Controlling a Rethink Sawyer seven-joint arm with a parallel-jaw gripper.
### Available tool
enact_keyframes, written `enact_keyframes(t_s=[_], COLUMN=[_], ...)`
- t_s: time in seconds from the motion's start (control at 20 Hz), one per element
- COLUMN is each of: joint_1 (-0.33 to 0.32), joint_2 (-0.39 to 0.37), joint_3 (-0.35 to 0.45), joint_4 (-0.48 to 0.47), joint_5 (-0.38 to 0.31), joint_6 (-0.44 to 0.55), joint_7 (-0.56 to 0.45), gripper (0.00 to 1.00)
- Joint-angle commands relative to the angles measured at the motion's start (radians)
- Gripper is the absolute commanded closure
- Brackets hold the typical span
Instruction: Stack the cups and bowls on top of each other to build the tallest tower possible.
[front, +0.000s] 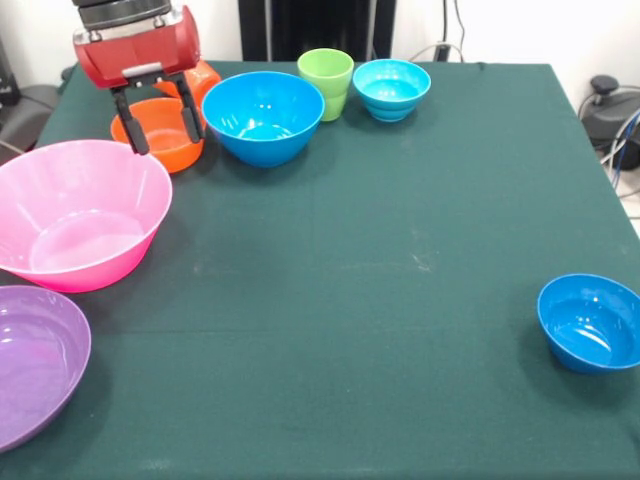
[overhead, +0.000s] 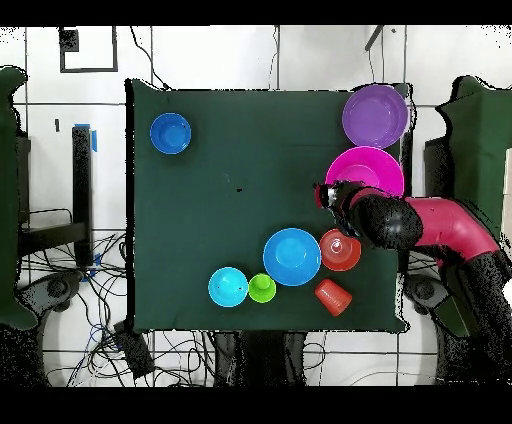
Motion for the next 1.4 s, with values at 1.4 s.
enact_keyframes(t_s=[1.4], joint_1=[0.146], joint_2=[-0.044], joint_3=[-0.103], joint_4=[-0.108], joint_5=[-0.369], joint_6=[-0.138], joint_7=[-0.104], gripper=[0.00])
